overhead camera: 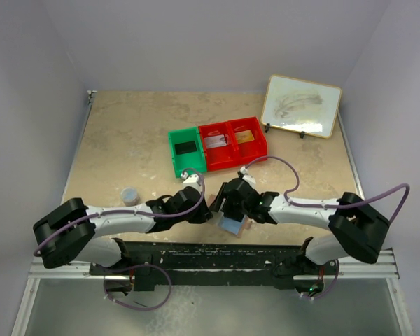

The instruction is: Take the credit cards out of the card holder

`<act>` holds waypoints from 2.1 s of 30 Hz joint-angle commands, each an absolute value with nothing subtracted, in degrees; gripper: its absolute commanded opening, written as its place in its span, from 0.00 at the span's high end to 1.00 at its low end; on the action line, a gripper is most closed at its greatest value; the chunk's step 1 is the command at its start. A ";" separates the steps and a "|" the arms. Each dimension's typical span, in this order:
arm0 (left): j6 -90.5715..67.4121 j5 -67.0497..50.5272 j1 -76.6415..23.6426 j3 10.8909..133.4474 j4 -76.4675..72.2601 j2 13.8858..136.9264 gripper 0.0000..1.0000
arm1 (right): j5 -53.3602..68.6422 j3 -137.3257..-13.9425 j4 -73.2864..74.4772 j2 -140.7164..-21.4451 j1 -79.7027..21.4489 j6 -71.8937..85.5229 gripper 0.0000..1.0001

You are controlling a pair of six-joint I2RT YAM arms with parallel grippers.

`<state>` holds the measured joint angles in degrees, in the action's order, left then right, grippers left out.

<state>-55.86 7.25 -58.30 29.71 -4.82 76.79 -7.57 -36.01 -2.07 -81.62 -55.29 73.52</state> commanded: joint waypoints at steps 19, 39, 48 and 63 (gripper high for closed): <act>-50.02 11.61 -67.29 42.10 -4.34 85.23 0.71 | -13.04 -24.90 14.13 -50.98 -43.17 74.86 0.28; -50.70 19.53 -70.66 43.92 1.61 83.70 0.58 | -9.46 -21.72 14.45 -47.62 -42.80 75.10 0.30; -47.80 15.01 -70.58 45.79 2.64 80.23 0.49 | -8.45 -23.74 14.77 -52.29 -42.80 73.36 0.28; -65.58 24.96 -70.36 36.00 10.56 71.23 0.46 | -4.79 -33.57 9.77 -64.26 -38.89 47.81 0.24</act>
<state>-56.99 22.02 -70.52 39.18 9.13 73.91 -8.08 -30.50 13.58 -60.42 -41.39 58.54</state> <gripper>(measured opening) 0.537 0.758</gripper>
